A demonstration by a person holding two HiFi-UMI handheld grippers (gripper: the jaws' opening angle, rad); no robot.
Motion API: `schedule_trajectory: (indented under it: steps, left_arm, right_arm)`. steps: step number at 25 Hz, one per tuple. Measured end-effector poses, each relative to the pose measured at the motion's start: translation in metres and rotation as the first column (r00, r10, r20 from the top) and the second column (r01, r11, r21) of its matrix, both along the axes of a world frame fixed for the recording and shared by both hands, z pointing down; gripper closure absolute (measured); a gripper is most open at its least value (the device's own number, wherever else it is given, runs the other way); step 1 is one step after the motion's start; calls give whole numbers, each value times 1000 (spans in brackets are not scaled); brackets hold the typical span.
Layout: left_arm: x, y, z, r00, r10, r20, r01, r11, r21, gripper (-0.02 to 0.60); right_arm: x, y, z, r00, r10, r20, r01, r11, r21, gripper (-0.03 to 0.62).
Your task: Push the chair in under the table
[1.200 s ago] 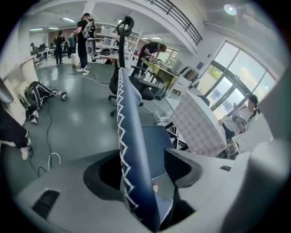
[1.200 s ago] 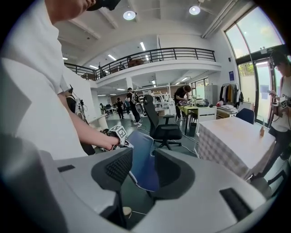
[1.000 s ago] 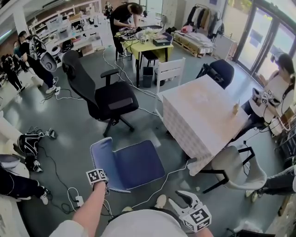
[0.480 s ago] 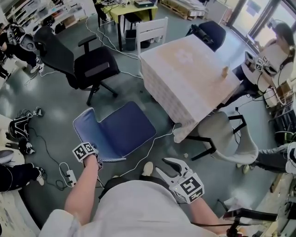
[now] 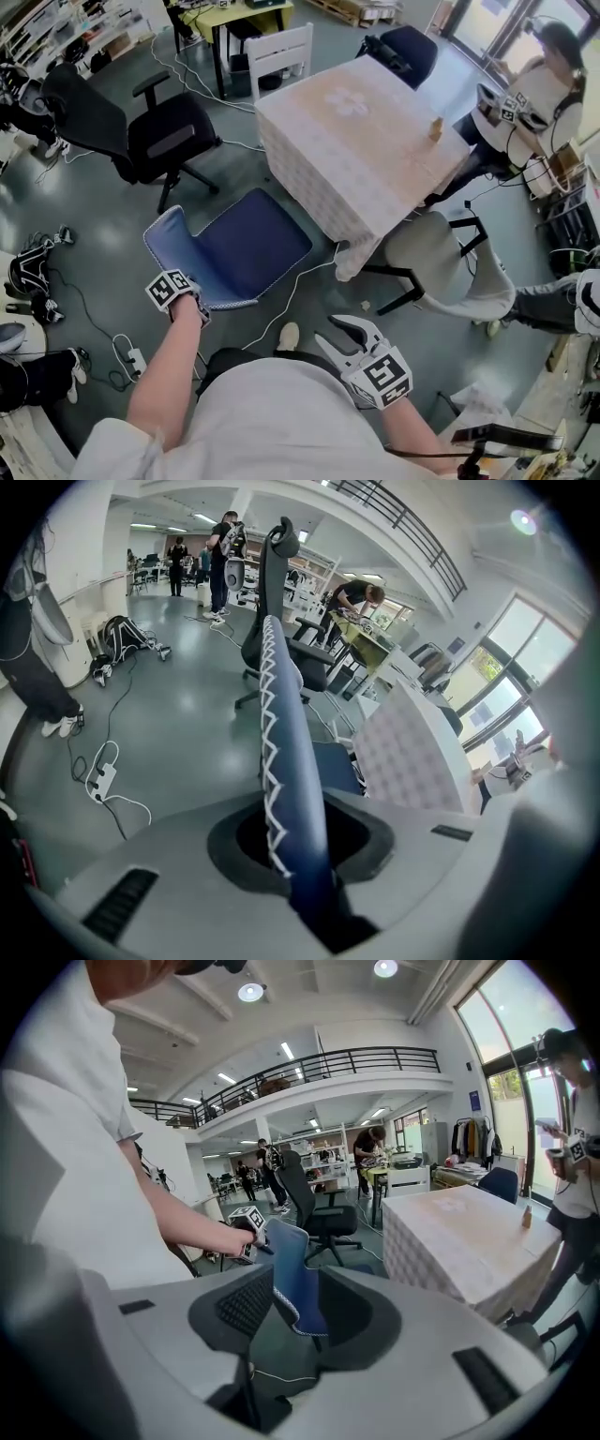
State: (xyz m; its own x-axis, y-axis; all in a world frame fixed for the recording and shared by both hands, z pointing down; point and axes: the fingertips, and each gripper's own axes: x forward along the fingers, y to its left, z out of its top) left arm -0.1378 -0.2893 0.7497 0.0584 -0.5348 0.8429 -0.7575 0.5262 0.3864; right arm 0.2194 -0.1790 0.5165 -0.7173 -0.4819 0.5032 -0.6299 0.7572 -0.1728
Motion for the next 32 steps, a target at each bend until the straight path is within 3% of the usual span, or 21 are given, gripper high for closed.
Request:
schedule_trajectory:
  steps: [16, 27, 32]
  left_arm:
    - [97, -114, -5, 997, 10, -73, -9, 1000, 27, 508]
    - [159, -161, -6, 990, 21, -143, -14, 999, 52, 500]
    - [166, -164, -5, 988, 19, -151, -10, 998, 58, 493]
  right_arm:
    - [65, -27, 8, 989, 148, -25, -149, 988, -31, 433]
    - [73, -38, 15, 985, 170, -34, -172, 983, -69, 433]
    - [71, -39, 15, 986, 162, -37, -164, 984, -69, 433]
